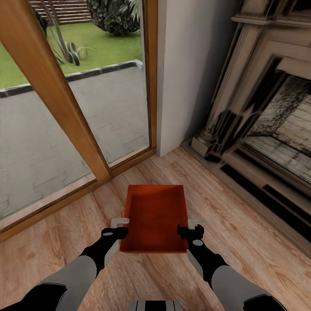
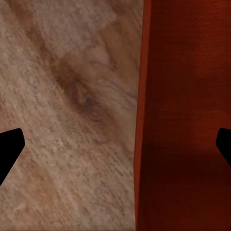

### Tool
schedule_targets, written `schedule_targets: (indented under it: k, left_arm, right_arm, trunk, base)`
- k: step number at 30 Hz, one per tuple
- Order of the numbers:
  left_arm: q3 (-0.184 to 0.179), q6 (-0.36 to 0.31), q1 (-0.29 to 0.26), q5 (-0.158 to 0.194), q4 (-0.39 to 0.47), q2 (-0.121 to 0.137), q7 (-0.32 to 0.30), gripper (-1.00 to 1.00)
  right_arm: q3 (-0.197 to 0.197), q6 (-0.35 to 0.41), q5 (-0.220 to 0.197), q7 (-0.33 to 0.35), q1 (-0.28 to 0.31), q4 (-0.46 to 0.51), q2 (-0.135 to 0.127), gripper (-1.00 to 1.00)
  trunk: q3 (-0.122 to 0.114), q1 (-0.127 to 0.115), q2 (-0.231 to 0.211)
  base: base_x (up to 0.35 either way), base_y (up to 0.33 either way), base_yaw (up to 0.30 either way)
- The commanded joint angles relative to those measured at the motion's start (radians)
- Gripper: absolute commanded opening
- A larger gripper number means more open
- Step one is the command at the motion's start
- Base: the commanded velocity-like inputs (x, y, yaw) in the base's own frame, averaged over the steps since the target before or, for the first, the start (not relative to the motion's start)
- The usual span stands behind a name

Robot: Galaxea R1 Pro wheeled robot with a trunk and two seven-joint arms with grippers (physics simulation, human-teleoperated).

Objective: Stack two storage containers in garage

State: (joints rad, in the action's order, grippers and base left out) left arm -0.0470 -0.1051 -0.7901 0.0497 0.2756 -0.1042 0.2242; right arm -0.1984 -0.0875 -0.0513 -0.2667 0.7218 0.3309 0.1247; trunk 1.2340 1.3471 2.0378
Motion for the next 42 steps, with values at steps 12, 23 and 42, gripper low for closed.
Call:
schedule_targets:
  k: [12, 23, 42]
  left_arm:
    - [-0.002, -0.005, 0.000, 0.006, 0.003, -0.002, 0.004, 1.00]
    - [-0.002, -0.005, 0.000, 0.006, 0.003, -0.002, 0.004, 1.00]
    - [-0.002, -0.005, 0.000, 0.004, 0.006, -0.005, 0.003, 1.00]
  right_arm:
    - [-0.008, -0.003, -0.005, -0.006, 0.001, -0.001, 0.000, 1.00]
    - [-0.007, -0.003, -0.005, -0.006, 0.001, -0.001, 0.000, 1.00]
    - [-0.007, -0.003, -0.006, -0.006, 0.001, -0.001, 0.000, 1.00]
  trunk:
    - [0.001, 0.000, 0.000]
    - [0.016, 0.019, 0.035]
    - [0.026, 0.031, 0.056]
  base:
    - [0.000, 0.000, 0.000]
    - [0.000, 0.000, 0.000]
    - [0.000, 0.000, 0.000]
